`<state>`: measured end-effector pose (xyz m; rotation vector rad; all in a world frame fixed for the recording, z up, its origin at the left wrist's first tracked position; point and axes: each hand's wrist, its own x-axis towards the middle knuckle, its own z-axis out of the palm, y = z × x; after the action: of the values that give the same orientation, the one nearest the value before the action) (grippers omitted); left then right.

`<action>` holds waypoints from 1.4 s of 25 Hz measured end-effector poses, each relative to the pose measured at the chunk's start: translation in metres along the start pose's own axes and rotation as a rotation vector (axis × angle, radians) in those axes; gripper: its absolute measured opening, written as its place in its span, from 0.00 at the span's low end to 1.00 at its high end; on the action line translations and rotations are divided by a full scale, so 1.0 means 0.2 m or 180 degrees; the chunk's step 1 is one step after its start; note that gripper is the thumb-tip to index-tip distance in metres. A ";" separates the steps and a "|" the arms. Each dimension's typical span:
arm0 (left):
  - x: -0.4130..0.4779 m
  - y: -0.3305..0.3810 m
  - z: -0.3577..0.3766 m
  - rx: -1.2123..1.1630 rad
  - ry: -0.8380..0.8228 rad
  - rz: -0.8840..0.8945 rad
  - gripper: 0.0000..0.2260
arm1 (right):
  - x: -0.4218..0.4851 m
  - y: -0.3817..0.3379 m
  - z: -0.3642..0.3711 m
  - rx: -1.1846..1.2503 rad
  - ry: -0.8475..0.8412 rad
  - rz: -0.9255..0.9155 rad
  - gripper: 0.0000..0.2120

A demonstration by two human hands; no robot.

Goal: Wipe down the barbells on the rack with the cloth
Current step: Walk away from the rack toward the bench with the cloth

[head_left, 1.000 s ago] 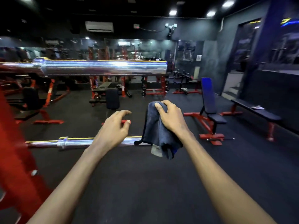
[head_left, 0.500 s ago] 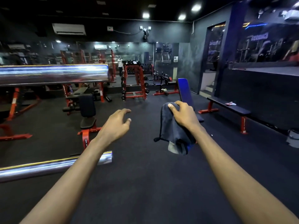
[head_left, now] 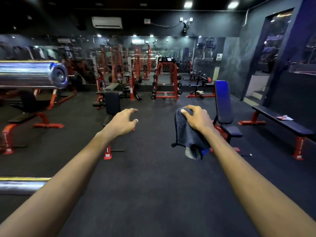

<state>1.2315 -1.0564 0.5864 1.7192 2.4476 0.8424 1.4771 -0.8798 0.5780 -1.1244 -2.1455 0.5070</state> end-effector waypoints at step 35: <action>1.06 -1.26 -0.19 0.0785 0.1443 -0.2964 0.21 | 2.18 -0.80 1.97 0.1070 -0.2012 -0.2132 0.12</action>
<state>0.9199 -0.9457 0.5640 0.2368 3.2238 0.8495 0.9270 -0.6215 0.5546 -0.0104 -2.6369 0.9313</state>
